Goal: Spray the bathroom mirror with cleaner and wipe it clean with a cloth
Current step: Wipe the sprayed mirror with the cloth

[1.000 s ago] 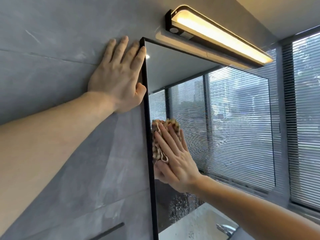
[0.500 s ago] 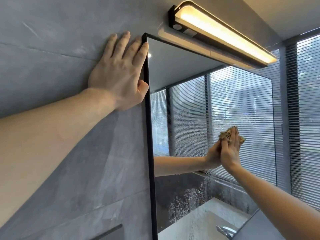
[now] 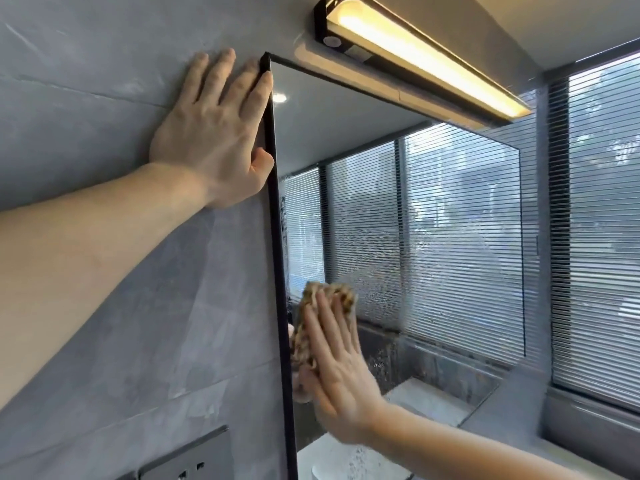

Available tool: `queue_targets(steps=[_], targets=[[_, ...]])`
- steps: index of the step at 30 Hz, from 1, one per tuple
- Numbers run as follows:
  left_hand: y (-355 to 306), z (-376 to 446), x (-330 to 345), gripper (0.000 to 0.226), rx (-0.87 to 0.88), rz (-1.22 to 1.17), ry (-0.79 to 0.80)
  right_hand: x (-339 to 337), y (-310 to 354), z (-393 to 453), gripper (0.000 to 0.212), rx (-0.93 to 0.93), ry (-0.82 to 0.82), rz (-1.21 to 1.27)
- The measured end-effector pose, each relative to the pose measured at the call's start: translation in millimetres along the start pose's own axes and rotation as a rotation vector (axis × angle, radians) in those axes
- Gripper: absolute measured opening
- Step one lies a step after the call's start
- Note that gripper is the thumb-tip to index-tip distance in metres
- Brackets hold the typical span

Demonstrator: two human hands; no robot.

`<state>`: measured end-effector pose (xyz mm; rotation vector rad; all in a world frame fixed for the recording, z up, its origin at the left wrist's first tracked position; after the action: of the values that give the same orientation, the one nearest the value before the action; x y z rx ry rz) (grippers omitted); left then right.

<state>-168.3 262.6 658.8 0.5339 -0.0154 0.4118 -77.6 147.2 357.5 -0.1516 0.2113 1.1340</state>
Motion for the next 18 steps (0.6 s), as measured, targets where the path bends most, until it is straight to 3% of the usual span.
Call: queue_targets(steps=[4,8,10,14,18], targets=[[1,0,-1,0.091,0.005,0.000,0.004,8,5,-5,0.068,-0.140,-0.037,-0.043],[0,-1,1,0.091,0.009,0.006,0.009,-4,-41,-11,0.068,-0.115,-0.134,-0.065],[0,-1,0,0.091,0.008,0.010,0.004,-10,-89,-14,0.069,0.049,-0.168,-0.090],[-1,1,-2,0.092,0.011,0.010,-0.009,-36,-217,-31,0.071,0.637,-0.284,-0.147],[-2,1,-2,0.092,0.006,0.005,-0.017,-49,-261,-45,0.064,0.984,-0.314,-0.113]])
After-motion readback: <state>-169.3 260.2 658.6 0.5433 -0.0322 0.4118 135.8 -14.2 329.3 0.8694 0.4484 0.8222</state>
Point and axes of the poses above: each hand's wrist, its own z-axis towards the middle knuckle, its own x-axis out of the palm, y = z × x, the point moved 7 cm from there along z, towards the middle knuckle, and after that the axes turned 15 degrees about -y, right-handed, at the moved point
